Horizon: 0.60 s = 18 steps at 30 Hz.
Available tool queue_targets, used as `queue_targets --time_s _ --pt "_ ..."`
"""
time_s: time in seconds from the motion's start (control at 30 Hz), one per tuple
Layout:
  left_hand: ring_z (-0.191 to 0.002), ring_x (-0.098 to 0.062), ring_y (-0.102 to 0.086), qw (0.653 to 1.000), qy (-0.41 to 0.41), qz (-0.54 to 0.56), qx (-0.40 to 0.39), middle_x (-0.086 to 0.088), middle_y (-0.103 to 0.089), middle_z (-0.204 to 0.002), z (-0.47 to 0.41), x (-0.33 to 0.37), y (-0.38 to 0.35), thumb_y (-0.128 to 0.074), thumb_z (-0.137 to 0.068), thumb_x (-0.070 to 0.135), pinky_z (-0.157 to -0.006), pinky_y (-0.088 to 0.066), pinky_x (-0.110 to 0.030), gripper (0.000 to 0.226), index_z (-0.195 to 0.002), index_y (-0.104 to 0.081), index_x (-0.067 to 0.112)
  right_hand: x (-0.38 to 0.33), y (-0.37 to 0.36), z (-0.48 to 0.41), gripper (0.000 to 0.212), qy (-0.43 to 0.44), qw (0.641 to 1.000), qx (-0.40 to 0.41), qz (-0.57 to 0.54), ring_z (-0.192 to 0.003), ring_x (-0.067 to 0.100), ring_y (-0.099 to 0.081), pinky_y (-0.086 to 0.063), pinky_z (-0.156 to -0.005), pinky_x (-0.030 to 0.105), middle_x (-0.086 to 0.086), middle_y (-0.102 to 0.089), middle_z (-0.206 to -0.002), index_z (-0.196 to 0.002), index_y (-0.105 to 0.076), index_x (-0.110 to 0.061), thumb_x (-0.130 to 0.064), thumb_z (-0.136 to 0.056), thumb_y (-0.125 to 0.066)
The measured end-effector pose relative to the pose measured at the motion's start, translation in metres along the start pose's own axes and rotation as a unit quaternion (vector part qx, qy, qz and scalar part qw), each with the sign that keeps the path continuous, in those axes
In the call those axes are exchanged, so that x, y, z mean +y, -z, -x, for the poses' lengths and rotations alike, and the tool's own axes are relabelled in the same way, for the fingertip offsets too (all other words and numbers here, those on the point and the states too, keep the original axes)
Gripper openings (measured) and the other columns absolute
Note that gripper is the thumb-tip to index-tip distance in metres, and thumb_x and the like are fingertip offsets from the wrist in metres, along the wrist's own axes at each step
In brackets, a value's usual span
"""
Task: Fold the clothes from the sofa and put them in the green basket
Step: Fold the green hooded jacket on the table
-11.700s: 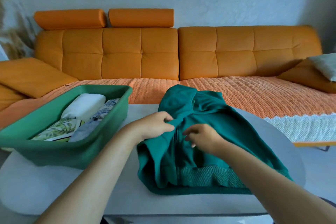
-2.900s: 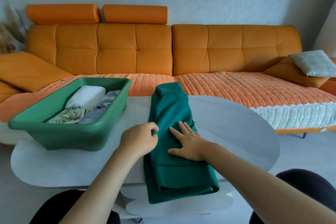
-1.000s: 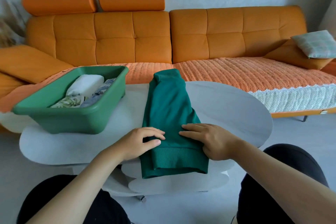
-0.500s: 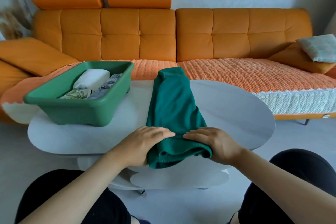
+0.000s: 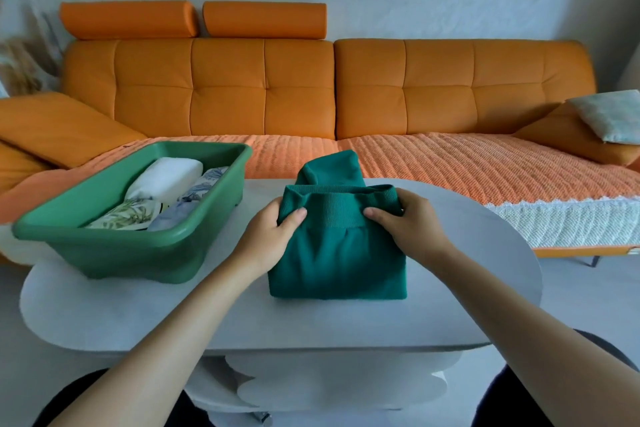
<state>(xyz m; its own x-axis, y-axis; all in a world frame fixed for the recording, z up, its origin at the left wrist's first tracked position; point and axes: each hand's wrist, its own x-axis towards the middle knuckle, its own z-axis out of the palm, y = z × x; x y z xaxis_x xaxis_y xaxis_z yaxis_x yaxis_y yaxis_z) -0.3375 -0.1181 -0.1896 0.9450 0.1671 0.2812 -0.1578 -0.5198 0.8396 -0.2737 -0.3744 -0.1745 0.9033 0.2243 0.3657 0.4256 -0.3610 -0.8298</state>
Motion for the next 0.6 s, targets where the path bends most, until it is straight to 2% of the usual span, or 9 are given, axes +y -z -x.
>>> queue_targets --time_s 0.13,0.2,0.27,0.3,0.37,0.43,0.5,0.53,0.6 --pt "-0.076 -0.018 -0.061 0.986 0.047 -0.160 0.020 0.006 -0.061 -0.077 -0.047 -0.012 -0.004 -0.040 -0.101 0.053 -0.057 -0.037 -0.031 0.035 -0.082 -0.052 0.026 0.020 -0.012 -0.046 0.024 -0.053 0.993 -0.004 0.103 -0.081 0.015 -0.066 -0.056 -0.075 0.043 -0.007 -0.071 -0.084 -0.094 -0.069 -0.023 -0.047 -0.088 -0.066" --pt "-0.081 -0.025 -0.062 0.969 0.079 -0.233 0.020 0.002 -0.061 -0.080 -0.063 -0.018 -0.007 -0.041 -0.101 0.050 -0.058 -0.039 -0.033 0.035 -0.083 -0.052 0.023 0.030 -0.021 -0.063 0.025 -0.060 0.986 -0.008 0.156 -0.085 0.019 -0.064 -0.053 -0.071 0.040 -0.007 -0.068 -0.086 -0.096 -0.065 -0.025 -0.049 -0.091 -0.061" --pt "-0.103 -0.028 -0.060 0.960 0.063 -0.268 0.052 0.000 -0.065 -0.106 -0.072 -0.025 -0.011 -0.050 -0.101 0.037 -0.078 -0.049 -0.040 0.022 -0.108 -0.060 0.019 0.040 -0.031 -0.077 0.025 -0.071 0.974 -0.020 0.213 -0.091 0.022 -0.062 -0.048 -0.068 0.035 -0.007 -0.066 -0.095 -0.106 -0.060 -0.029 -0.050 -0.093 -0.058" --pt "-0.113 -0.028 -0.056 0.957 0.014 -0.277 0.080 -0.001 -0.063 -0.119 -0.074 -0.027 -0.012 -0.053 -0.100 0.028 -0.090 -0.048 -0.043 0.024 -0.121 -0.059 0.017 0.045 -0.037 -0.082 0.029 -0.082 0.966 -0.030 0.244 -0.095 0.024 -0.061 -0.048 -0.070 0.035 -0.004 -0.066 -0.102 -0.114 -0.057 -0.029 -0.050 -0.095 -0.056" --pt "-0.122 -0.025 -0.051 0.951 -0.113 -0.276 0.080 0.000 -0.060 -0.130 -0.077 -0.025 -0.017 -0.052 -0.099 0.020 -0.103 -0.041 -0.042 0.029 -0.128 -0.061 0.019 0.051 -0.045 -0.090 0.039 -0.094 0.946 -0.041 0.306 -0.108 0.025 -0.059 -0.048 -0.079 0.037 0.000 -0.062 -0.123 -0.130 -0.050 -0.029 -0.048 -0.097 -0.053" --pt "-0.132 -0.020 -0.044 0.940 -0.169 -0.295 -0.020 0.006 -0.055 -0.141 -0.078 -0.020 -0.025 -0.047 -0.101 0.032 -0.110 -0.034 -0.038 0.034 -0.131 -0.061 0.029 0.051 -0.049 -0.095 0.052 -0.033 0.920 -0.022 0.389 -0.124 0.027 -0.050 -0.043 -0.094 0.040 0.003 -0.049 -0.140 -0.144 -0.038 -0.027 -0.040 -0.097 -0.055" --pt "-0.149 -0.017 -0.021 0.919 -0.140 -0.350 -0.117 0.007 -0.028 -0.161 -0.077 -0.026 -0.036 -0.036 -0.102 0.051 -0.119 -0.017 -0.039 0.049 -0.149 -0.040 0.040 0.045 -0.051 -0.092 0.058 0.103 0.896 0.009 0.432 -0.133 0.029 -0.040 -0.035 -0.108 0.043 0.005 -0.039 -0.148 -0.148 -0.034 -0.026 -0.030 -0.095 -0.058" --pt "-0.152 -0.016 -0.008 0.907 -0.117 -0.374 -0.152 0.007 -0.013 -0.166 -0.077 -0.032 -0.039 -0.030 -0.101 0.057 -0.122 -0.009 -0.040 0.055 -0.155 -0.024 0.043 0.043 -0.051 -0.089 0.056 0.162 0.895 -0.005 0.415 -0.138 0.028 -0.036 -0.031 -0.113 0.043 0.005 -0.037 -0.152 -0.148 -0.037 -0.026 -0.031 -0.095 -0.057" --pt "-0.153 -0.016 0.008 0.905 -0.074 -0.374 -0.190 0.009 0.008 -0.167 -0.076 -0.046 -0.040 -0.025 -0.100 0.063 -0.123 0.000 -0.041 0.061 -0.155 -0.002 0.049 0.050 -0.050 -0.075 0.052 0.214 0.901 -0.101 0.363 -0.149 0.022 -0.021 -0.017 -0.122 0.041 0.002 -0.026 -0.162 -0.151 -0.037 -0.033 -0.039 -0.101 -0.047"
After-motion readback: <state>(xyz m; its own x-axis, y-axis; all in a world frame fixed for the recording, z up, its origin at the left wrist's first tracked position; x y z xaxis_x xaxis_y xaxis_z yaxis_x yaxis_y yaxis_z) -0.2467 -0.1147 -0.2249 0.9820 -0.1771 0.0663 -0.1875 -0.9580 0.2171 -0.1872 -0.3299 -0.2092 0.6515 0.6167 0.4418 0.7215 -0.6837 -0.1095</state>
